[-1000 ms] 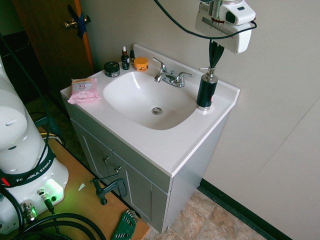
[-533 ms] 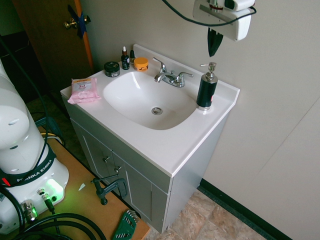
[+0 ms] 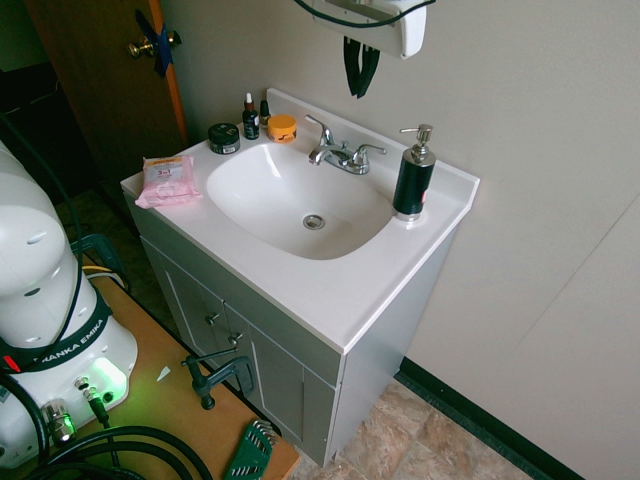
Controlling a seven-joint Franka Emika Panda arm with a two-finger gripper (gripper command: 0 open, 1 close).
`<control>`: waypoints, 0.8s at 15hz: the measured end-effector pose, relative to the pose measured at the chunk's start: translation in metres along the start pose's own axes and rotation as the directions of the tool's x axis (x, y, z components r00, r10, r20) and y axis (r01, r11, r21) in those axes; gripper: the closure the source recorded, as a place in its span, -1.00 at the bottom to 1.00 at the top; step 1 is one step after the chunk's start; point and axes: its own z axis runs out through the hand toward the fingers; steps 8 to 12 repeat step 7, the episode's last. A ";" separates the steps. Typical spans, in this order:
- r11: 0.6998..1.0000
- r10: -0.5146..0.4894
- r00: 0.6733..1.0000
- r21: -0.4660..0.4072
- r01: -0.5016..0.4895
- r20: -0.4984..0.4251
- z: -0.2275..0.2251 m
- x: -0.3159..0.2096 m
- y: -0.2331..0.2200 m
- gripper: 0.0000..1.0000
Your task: Sanitize yourself
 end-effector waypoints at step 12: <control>0.998 -0.056 0.998 -0.033 0.057 0.038 0.046 -0.056 0.014 -1.00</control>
